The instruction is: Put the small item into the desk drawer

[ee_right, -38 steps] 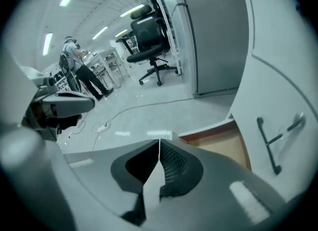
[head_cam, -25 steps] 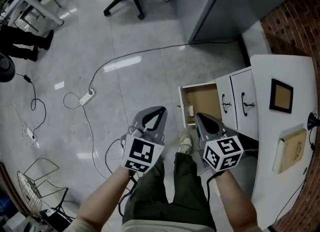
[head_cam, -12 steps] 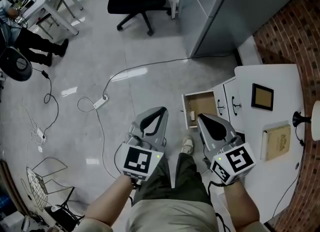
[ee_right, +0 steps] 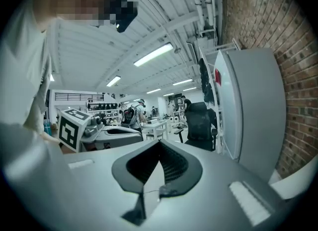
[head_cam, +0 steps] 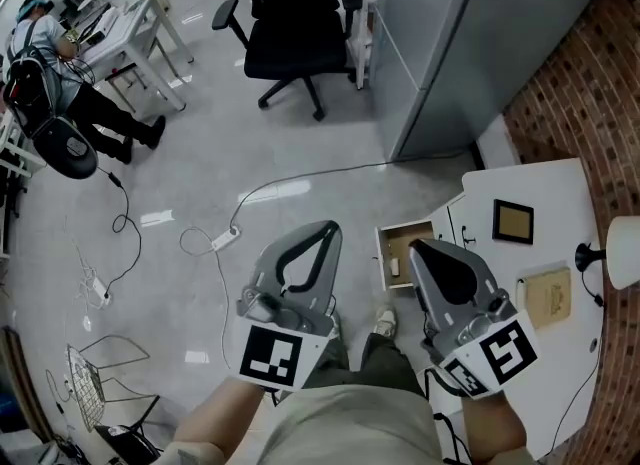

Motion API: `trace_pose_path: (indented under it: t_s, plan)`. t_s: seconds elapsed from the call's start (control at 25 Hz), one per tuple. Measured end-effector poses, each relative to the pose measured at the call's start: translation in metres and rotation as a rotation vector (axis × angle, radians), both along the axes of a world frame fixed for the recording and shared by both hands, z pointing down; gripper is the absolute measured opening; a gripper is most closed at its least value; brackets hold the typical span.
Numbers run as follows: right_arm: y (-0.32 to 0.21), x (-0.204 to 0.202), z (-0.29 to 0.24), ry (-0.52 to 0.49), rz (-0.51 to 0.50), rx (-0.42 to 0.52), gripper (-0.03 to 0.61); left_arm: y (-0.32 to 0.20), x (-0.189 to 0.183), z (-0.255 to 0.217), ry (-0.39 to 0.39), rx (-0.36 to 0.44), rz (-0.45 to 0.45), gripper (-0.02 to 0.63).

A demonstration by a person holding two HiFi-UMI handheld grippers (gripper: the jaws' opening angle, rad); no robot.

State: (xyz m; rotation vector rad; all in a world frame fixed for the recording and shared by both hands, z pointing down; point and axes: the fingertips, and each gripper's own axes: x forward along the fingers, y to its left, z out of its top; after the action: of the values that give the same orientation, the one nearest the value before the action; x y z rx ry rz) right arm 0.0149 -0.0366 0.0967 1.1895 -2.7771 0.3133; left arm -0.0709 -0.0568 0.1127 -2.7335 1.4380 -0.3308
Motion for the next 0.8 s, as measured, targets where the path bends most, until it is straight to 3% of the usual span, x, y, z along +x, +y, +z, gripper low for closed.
trace_pose_path:
  t_s: [0.36, 0.56, 0.8]
  plan:
    - [0.021, 0.001, -0.104, -0.010, -0.017, 0.207, 0.003, 0.024, 0.002, -0.083, -0.014, 0.119, 0.026, 0.003]
    - [0.034, 0.006, -0.137, -0.048, -0.035, 0.258, 0.003, 0.034, 0.007, -0.115, 0.012, 0.162, 0.024, 0.003]
    - [0.040, 0.009, -0.141, -0.052, -0.056, 0.266, 0.003, 0.042, 0.008, -0.128, -0.002, 0.184, 0.017, 0.003]
